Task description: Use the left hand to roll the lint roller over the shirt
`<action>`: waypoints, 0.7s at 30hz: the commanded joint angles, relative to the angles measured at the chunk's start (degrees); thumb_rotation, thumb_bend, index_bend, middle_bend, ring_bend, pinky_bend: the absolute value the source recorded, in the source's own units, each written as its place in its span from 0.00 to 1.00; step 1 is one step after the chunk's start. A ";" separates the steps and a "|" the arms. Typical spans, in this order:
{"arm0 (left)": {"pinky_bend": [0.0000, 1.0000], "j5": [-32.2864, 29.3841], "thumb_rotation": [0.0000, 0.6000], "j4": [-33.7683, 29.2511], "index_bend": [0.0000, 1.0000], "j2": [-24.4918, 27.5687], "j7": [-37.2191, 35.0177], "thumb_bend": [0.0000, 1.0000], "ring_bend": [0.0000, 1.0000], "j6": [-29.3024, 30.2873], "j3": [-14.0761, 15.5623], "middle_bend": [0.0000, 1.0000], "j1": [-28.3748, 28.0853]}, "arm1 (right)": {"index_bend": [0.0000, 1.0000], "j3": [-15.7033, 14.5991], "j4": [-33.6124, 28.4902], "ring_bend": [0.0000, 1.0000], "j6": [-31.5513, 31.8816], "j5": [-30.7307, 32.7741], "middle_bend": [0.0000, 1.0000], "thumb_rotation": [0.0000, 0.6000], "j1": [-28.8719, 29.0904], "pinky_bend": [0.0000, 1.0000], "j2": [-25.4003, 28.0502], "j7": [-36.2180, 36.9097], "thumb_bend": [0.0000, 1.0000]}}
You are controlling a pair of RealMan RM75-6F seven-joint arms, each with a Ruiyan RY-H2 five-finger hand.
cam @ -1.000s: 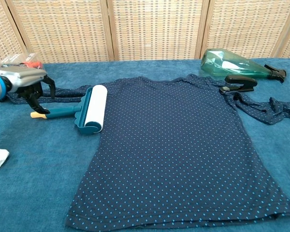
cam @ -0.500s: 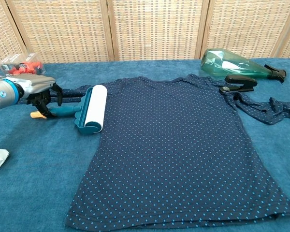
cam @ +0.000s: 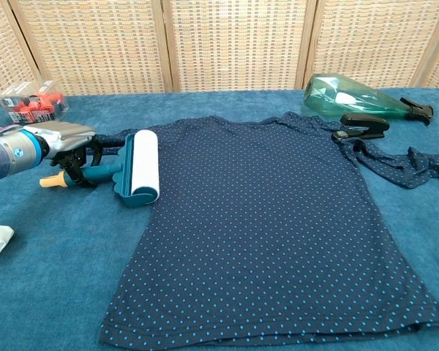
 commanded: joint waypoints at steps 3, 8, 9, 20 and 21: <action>0.68 3.48 1.00 -1.03 0.87 0.45 -1.24 0.42 0.72 2.99 0.42 0.87 0.50 | 0.00 0.04 -0.26 0.00 0.48 -0.26 0.00 1.00 -0.20 0.00 0.25 0.36 0.09; 0.68 7.77 1.00 -5.67 0.88 4.35 -4.04 0.41 0.72 3.86 0.16 0.87 0.31 | 0.00 -0.04 -0.63 0.00 0.78 -0.64 0.00 1.00 -0.31 0.00 0.51 0.61 0.09; 0.68 8.30 1.00 -6.37 0.88 5.03 -4.63 0.41 0.72 3.55 0.23 0.87 0.31 | 0.00 -0.06 -0.68 0.00 0.80 -0.68 0.00 1.00 -0.33 0.00 0.56 0.65 0.09; 0.68 14.59 1.00 -12.42 0.88 10.64 -11.08 0.36 0.72 -0.22 0.73 0.87 -1.07 | 0.00 0.06 -0.88 0.00 0.90 -0.61 0.00 1.00 -0.43 0.00 0.92 1.22 0.09; 0.68 15.18 1.00 -12.72 0.88 10.77 -12.05 0.36 0.72 -0.41 0.71 0.87 -1.15 | 0.00 0.08 -0.87 0.00 0.89 -0.57 0.00 1.00 -0.42 0.00 0.92 1.23 0.09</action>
